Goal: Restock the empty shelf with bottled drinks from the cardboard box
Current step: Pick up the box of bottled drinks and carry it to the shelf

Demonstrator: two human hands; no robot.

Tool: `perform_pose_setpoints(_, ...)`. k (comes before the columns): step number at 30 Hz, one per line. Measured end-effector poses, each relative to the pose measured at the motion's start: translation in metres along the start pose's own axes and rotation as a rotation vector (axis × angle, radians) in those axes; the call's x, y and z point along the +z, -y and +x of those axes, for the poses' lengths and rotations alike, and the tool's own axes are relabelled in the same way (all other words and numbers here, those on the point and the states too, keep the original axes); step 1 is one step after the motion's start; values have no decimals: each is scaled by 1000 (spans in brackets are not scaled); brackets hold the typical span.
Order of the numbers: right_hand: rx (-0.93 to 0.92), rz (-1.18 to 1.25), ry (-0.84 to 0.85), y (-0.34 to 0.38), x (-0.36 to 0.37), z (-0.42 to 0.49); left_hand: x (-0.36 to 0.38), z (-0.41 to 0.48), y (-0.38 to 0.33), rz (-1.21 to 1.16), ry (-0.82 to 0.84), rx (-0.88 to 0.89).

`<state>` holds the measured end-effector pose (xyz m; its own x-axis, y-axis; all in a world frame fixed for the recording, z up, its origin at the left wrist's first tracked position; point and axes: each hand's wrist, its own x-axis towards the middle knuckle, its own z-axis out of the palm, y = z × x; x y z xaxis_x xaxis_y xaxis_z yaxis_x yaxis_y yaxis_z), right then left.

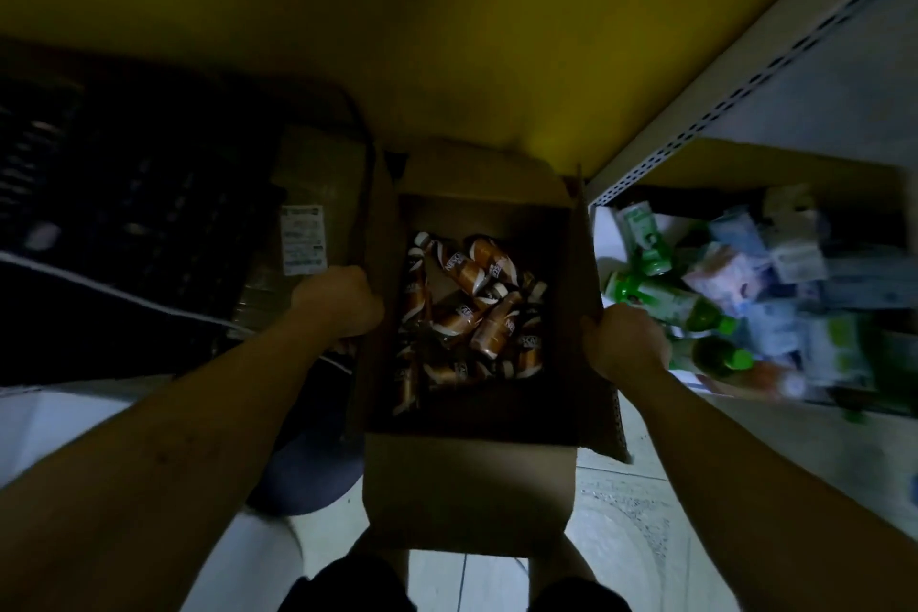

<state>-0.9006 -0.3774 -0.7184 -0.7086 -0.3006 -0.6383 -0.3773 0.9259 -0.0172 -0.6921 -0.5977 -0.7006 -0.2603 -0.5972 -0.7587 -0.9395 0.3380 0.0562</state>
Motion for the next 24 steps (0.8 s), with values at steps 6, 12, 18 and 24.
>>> perform_pose_setpoints(6,-43,8,-81,9,-123,-108,-113,-134,-14,74,84,42)
perform_pose_setpoints(12,-102,25,-131,20,-230,-192,-213,-240,-23,6,117,131)
perform_pose_setpoints(18,-149,12,-287,25,-292,-248,-259,-306,-11,23,33,135)
perform_pose_setpoints(24,-236,-13,-370,12,-331,-303,-260,-375,0,-95,-174,163)
